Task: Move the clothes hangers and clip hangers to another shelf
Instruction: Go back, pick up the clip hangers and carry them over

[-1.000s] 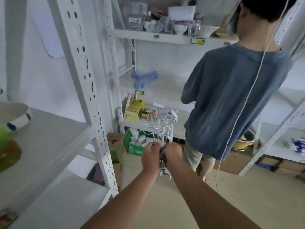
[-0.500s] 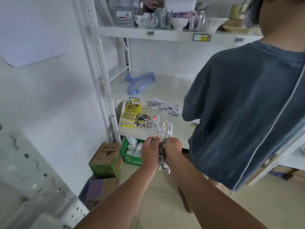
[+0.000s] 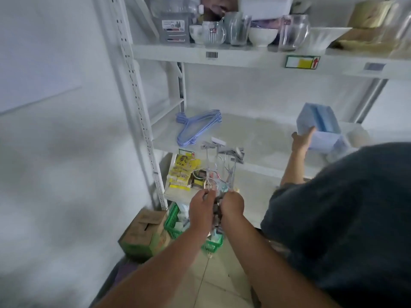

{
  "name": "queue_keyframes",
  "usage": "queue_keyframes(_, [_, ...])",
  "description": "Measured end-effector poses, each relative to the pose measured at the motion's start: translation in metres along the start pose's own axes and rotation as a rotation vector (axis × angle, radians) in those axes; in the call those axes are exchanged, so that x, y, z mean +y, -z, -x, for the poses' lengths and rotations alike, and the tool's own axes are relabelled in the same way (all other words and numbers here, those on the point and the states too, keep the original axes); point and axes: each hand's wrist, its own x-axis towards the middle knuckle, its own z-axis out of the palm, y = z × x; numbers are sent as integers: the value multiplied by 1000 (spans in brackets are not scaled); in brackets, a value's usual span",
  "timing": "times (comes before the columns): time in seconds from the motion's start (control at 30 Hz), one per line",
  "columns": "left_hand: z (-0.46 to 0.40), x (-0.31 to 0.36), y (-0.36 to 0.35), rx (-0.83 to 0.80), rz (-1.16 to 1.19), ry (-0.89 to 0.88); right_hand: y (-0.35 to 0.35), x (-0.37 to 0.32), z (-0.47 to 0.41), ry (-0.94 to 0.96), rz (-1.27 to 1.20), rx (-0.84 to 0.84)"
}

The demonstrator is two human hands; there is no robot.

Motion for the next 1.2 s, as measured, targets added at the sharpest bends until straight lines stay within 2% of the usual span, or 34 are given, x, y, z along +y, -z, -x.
queue_keyframes(0.1, [-40,-3,-8,-5,-13,2,-18,-13,-28,37,-14,-14])
queue_keyframes(0.23, [-99,-8,-18,-57,-8,41,-47,-28,-64,-23,-163,-61])
queue_keyframes(0.4, [-171,-6,-37,-137,-19,74,-82,-55,-117,-68,-168,84])
queue_keyframes(0.57, [-233,-1,-65,-199,-65,52,-94,-88,-163,-95,-256,140])
queue_keyframes(0.97, [-336,7,-182,-281,-7,108,-77,-141,-307,-100,-180,200])
queue_keyframes(1.2, [-369,6,-252,-348,-87,133,-43,-150,-380,-173,-221,212])
